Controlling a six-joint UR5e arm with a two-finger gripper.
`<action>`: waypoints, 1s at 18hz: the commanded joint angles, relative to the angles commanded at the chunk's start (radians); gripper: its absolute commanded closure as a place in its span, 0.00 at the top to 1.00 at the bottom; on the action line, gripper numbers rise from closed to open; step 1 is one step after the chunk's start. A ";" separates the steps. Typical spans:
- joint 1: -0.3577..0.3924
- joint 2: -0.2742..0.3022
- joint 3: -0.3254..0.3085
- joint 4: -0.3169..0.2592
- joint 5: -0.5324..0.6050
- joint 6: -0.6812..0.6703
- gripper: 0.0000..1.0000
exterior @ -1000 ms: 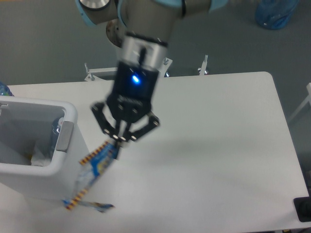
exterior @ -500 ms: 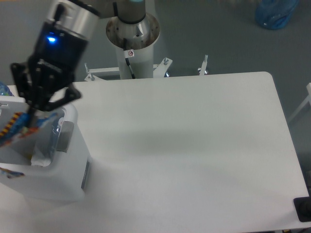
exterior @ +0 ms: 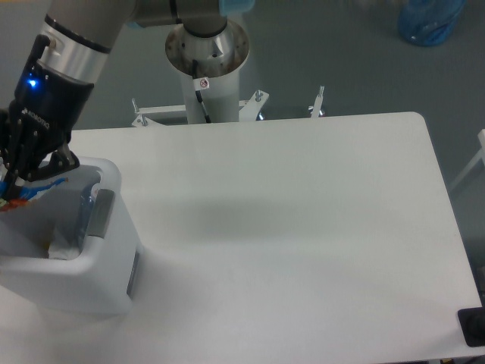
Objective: Place the trash in the trash can
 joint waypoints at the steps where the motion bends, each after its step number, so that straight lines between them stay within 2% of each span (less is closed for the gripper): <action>1: 0.000 0.000 -0.008 -0.002 0.000 0.002 0.00; 5: 0.000 0.000 -0.040 -0.002 -0.002 0.002 0.00; 6: 0.000 0.003 -0.054 0.000 -0.002 0.002 0.03; 10: 0.002 0.015 -0.061 0.000 -0.008 -0.002 0.26; 11: 0.003 0.017 -0.061 -0.002 -0.006 0.000 0.46; 12: 0.003 0.018 -0.063 -0.002 -0.006 0.000 0.52; 14: 0.005 0.023 -0.061 -0.002 -0.006 0.000 0.59; 17: 0.006 0.034 -0.063 -0.002 -0.008 0.000 0.61; 18: 0.008 0.038 -0.063 -0.002 -0.008 0.000 0.66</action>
